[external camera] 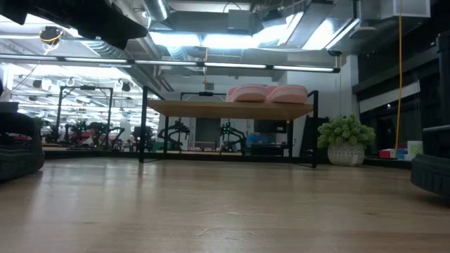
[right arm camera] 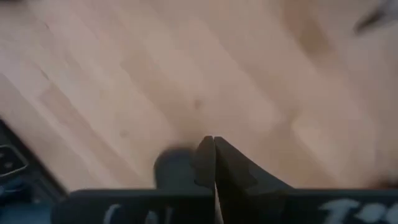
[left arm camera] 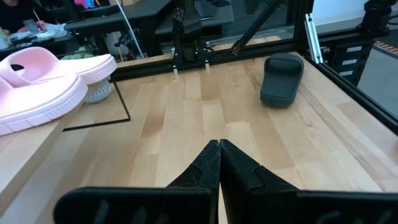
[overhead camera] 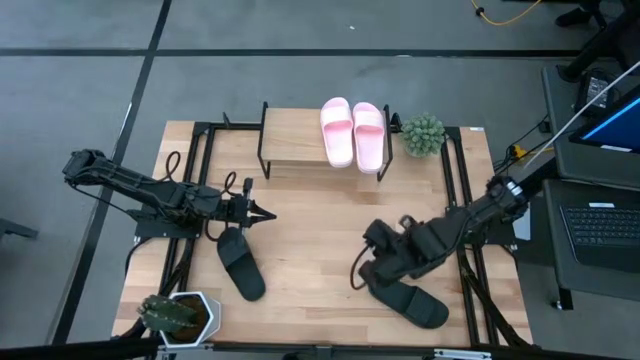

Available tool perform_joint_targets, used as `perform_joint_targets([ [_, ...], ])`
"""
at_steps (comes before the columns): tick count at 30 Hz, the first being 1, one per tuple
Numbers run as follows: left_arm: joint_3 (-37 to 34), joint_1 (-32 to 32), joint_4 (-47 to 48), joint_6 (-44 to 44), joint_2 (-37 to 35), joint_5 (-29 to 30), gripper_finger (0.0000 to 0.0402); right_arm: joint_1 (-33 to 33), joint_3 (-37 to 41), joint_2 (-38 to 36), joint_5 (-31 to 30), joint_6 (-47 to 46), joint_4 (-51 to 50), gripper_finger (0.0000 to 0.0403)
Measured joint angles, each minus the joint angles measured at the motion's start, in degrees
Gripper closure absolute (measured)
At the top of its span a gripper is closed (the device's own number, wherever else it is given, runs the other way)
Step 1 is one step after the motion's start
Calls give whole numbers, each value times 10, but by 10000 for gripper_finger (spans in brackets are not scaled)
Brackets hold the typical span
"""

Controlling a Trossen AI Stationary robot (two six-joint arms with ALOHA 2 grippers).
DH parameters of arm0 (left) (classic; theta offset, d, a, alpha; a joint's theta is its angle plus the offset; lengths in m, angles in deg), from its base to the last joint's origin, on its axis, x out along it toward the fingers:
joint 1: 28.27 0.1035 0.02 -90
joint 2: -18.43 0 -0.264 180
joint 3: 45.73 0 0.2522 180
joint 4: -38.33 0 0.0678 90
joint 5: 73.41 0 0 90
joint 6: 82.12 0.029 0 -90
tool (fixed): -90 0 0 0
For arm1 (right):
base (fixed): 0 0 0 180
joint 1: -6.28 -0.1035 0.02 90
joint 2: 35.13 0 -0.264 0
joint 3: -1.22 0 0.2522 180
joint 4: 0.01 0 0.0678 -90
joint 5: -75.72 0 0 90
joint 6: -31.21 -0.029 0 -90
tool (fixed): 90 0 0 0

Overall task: Pick and place slides into the shelf
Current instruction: Put the right black slide on the shelf

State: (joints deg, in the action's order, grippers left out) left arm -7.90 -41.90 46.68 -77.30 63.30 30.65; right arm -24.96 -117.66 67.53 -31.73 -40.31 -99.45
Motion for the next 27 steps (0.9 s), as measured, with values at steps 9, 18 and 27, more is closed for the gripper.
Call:
perform_joint_targets([
  [9,0,0,3,4,0,0,401,-27,-87,72,116,-167,-42,400],
  [18,0,0,3,18,0,0,401,-38,-58,108,261,-307,-44,401],
  [27,0,0,3,34,0,0,401,-50,24,115,389,-407,-44,400],
])
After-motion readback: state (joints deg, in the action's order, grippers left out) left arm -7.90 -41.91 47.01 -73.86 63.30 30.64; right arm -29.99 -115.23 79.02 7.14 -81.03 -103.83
